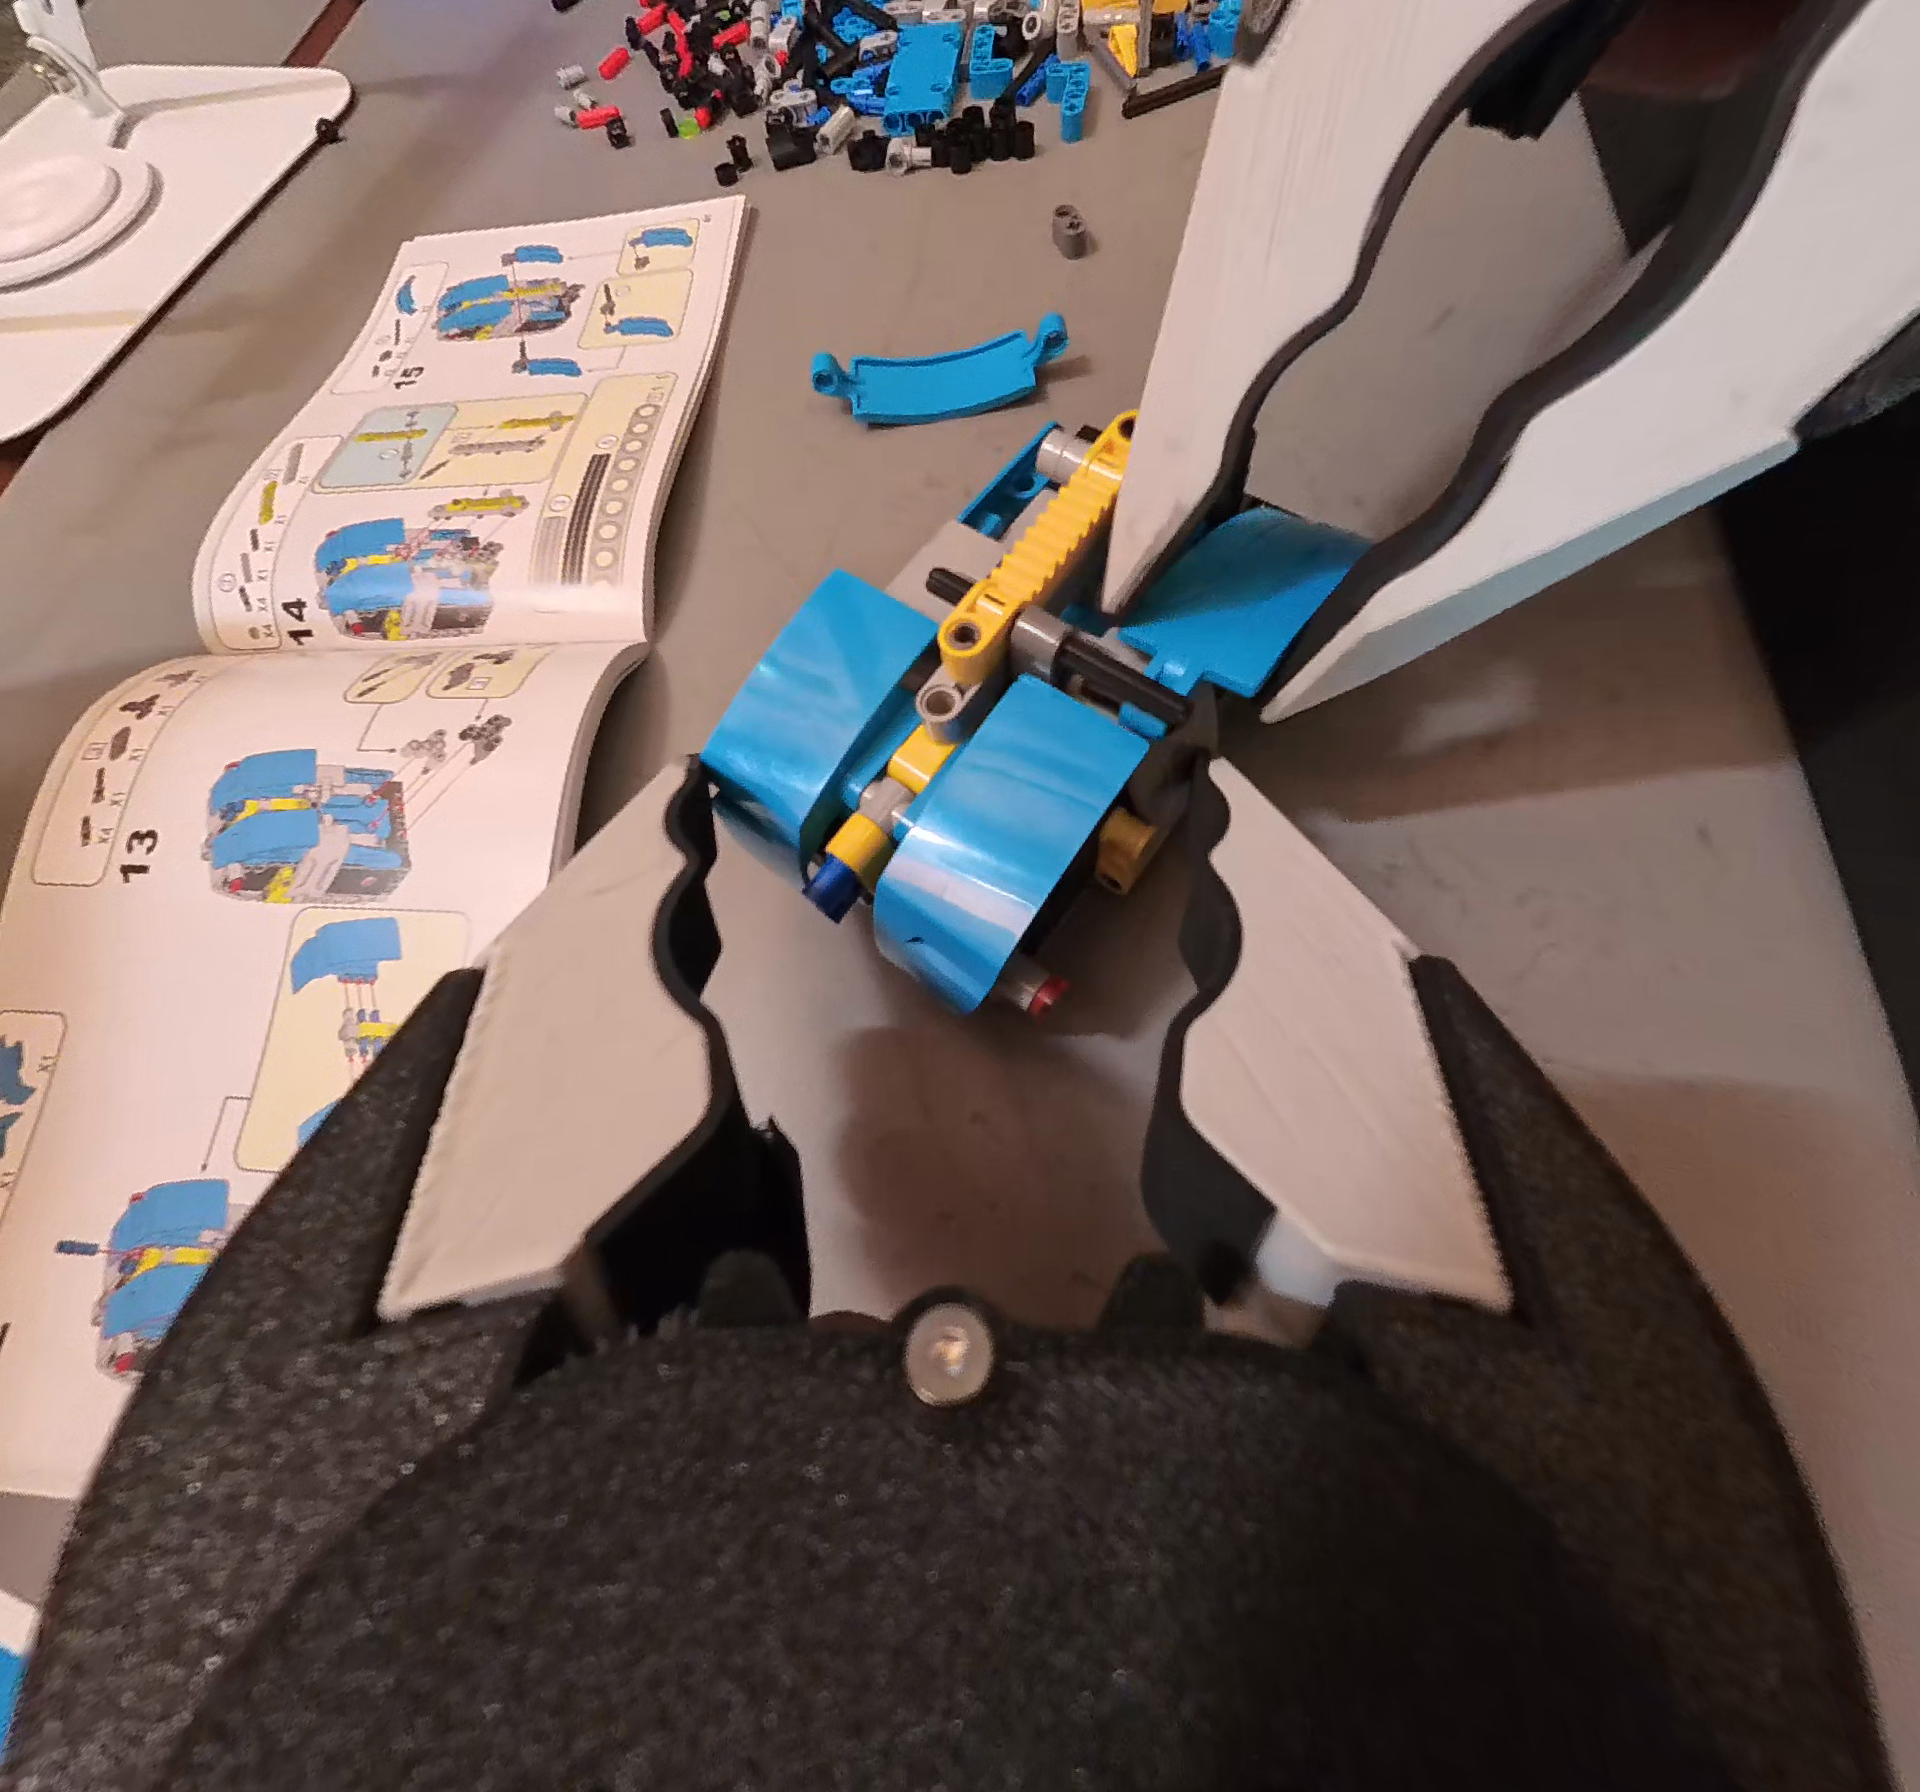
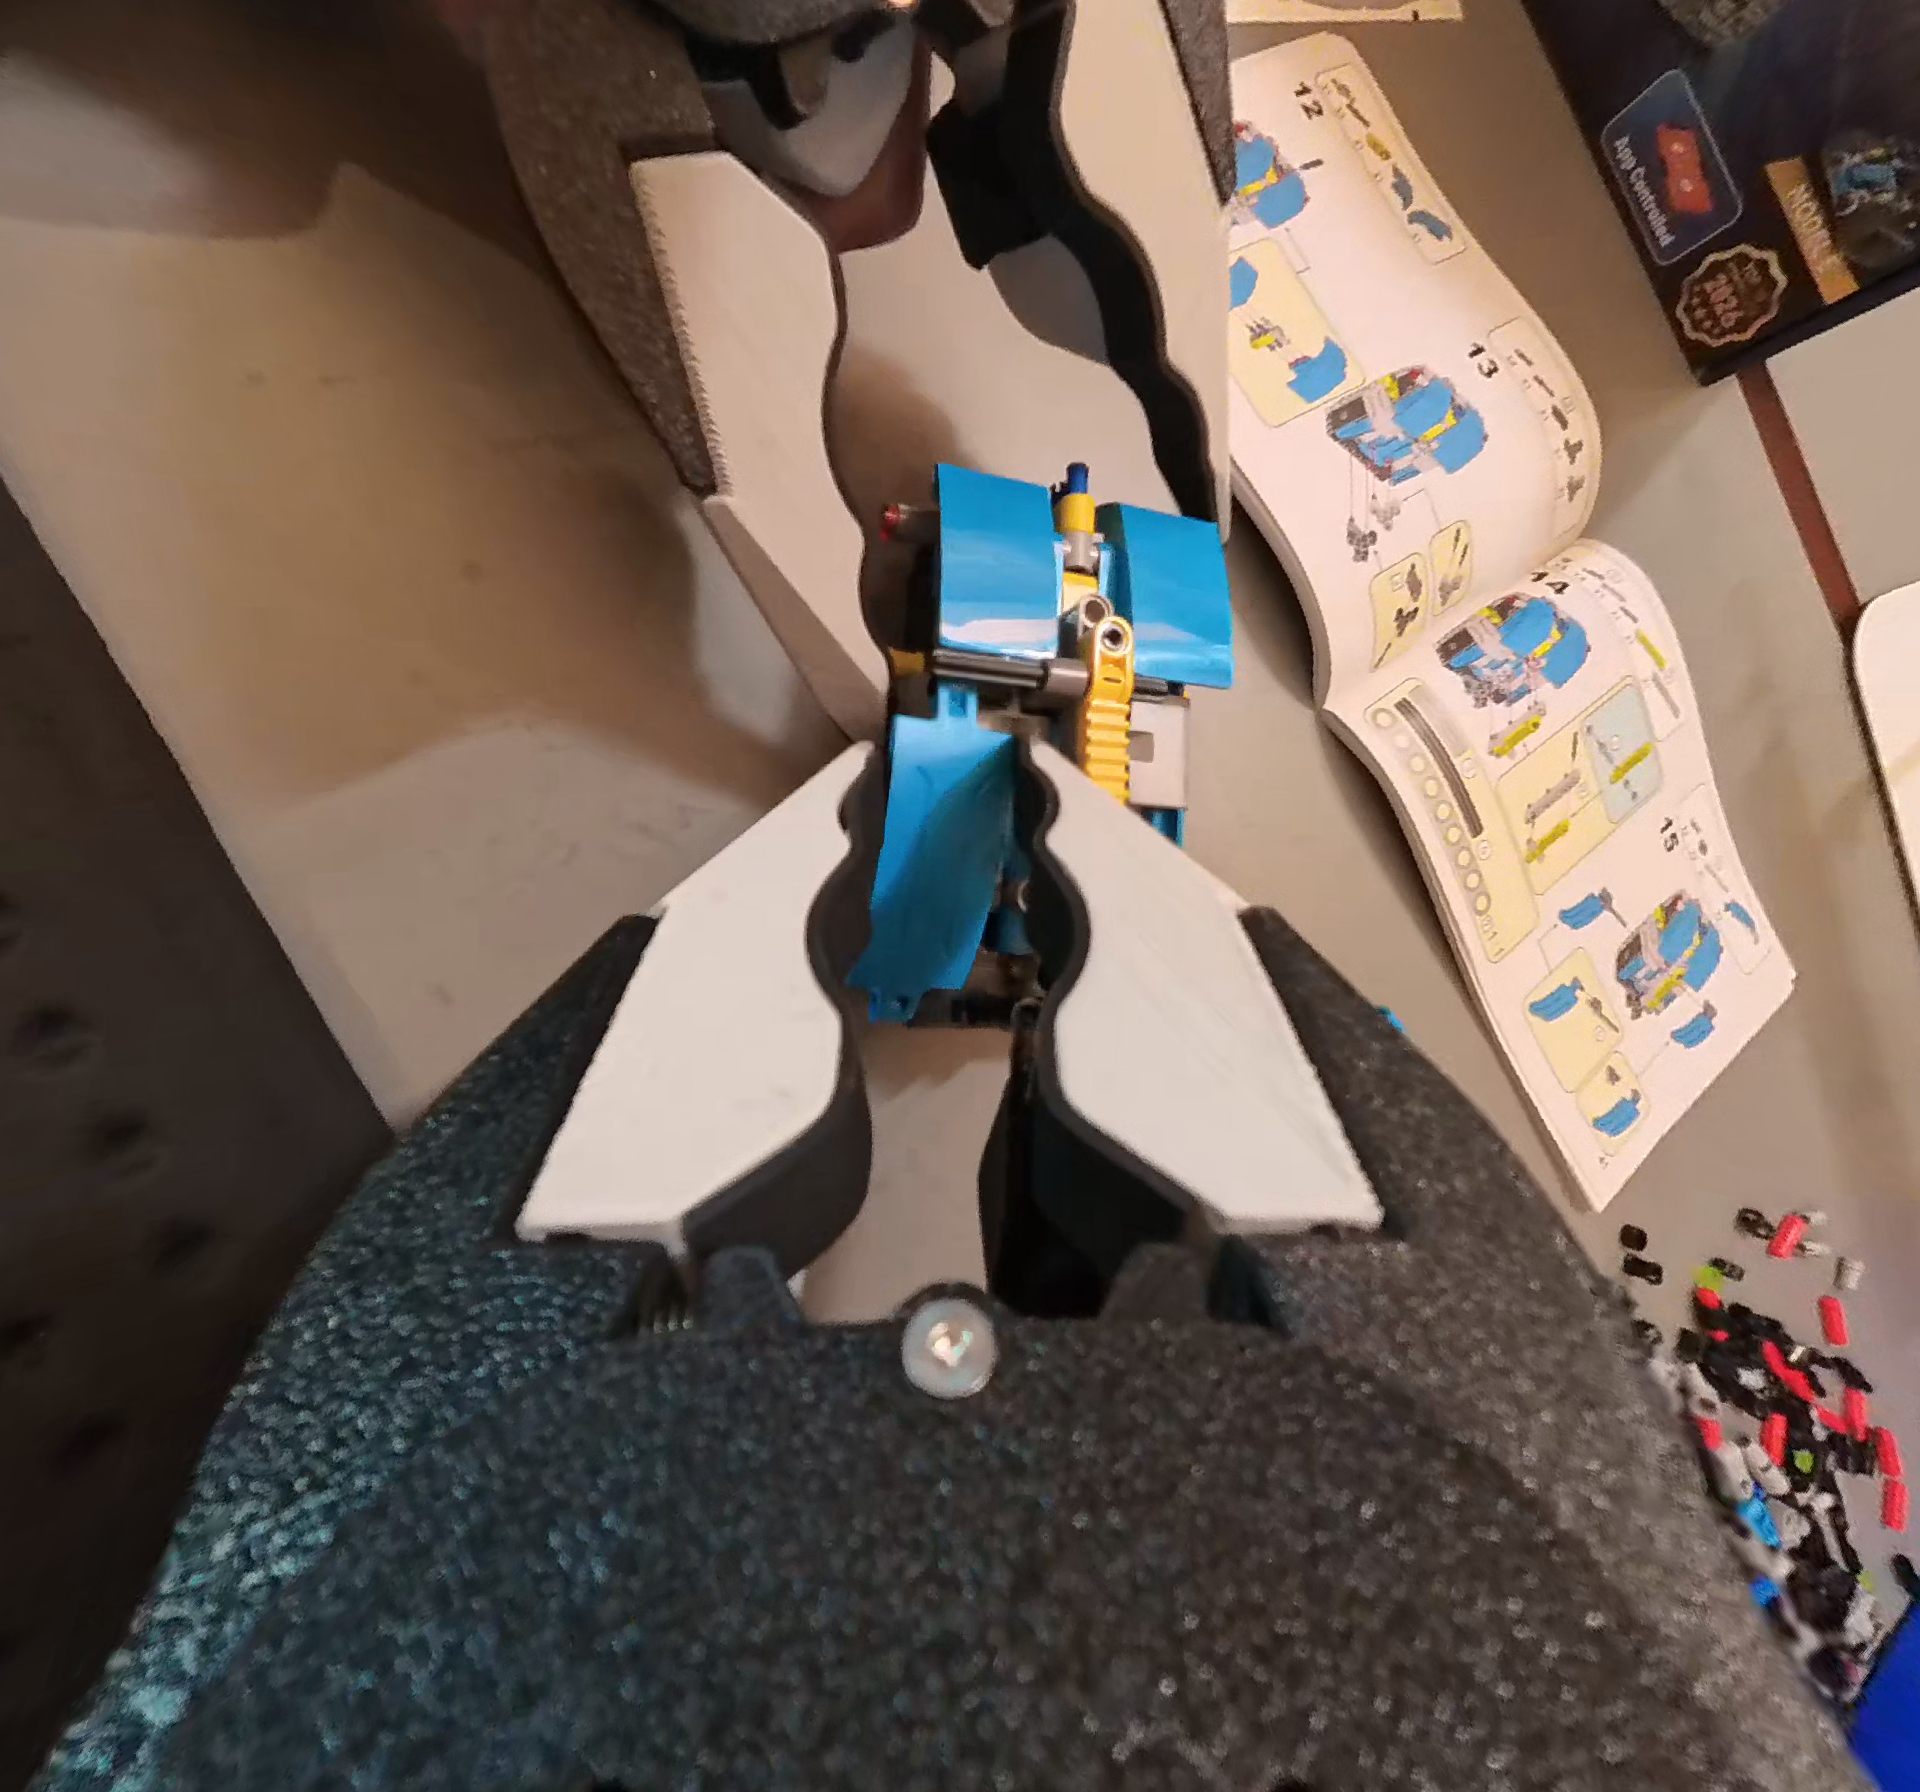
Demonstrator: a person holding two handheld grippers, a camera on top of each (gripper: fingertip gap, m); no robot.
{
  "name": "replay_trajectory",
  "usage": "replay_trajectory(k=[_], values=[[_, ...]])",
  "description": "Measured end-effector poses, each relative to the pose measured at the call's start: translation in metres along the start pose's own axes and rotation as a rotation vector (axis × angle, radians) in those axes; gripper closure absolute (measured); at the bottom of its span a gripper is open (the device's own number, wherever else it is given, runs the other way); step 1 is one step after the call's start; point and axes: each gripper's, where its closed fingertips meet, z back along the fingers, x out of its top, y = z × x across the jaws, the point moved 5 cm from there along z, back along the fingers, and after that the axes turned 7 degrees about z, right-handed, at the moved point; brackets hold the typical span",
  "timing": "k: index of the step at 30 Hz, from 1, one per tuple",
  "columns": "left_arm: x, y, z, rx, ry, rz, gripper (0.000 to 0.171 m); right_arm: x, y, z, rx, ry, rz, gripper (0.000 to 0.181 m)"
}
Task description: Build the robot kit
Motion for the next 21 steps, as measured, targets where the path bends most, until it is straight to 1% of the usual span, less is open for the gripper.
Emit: replay_trajectory(k=[3,6,9,13,17,21], values=[[-0.0001,0.0001,0.0002,-0.003,0.001,0.003,0.081,0.0026,0.0024,-0.0001,-0.025,-0.011,0.056,0.158],[-0.0003,0.0,0.0004,-0.001,0.001,-0.001,0.081,0.0017,0.0011,-0.0013,-0.047,-0.008,0.055,0.158],[-0.0015,0.0008,0.0002,0.011,0.008,-0.007,0.083,-0.0002,-0.0016,-0.0018,-0.1,0.002,0.086,0.158],[-0.0015,0.0011,0.0003,0.01,0.008,-0.005,0.083,0.0003,-0.0034,-0.0017,-0.078,0.015,0.048,0.158],[-0.0018,0.0007,0.0,0.017,0.009,-0.016,0.083,-0.0005,-0.0025,-0.0014,-0.089,0.027,0.07,0.158],[-0.0019,0.0009,-0.0003,0.017,0.01,-0.013,0.083,-0.0015,0.0064,0.0065,0.011,0.036,0.073,0.158]])
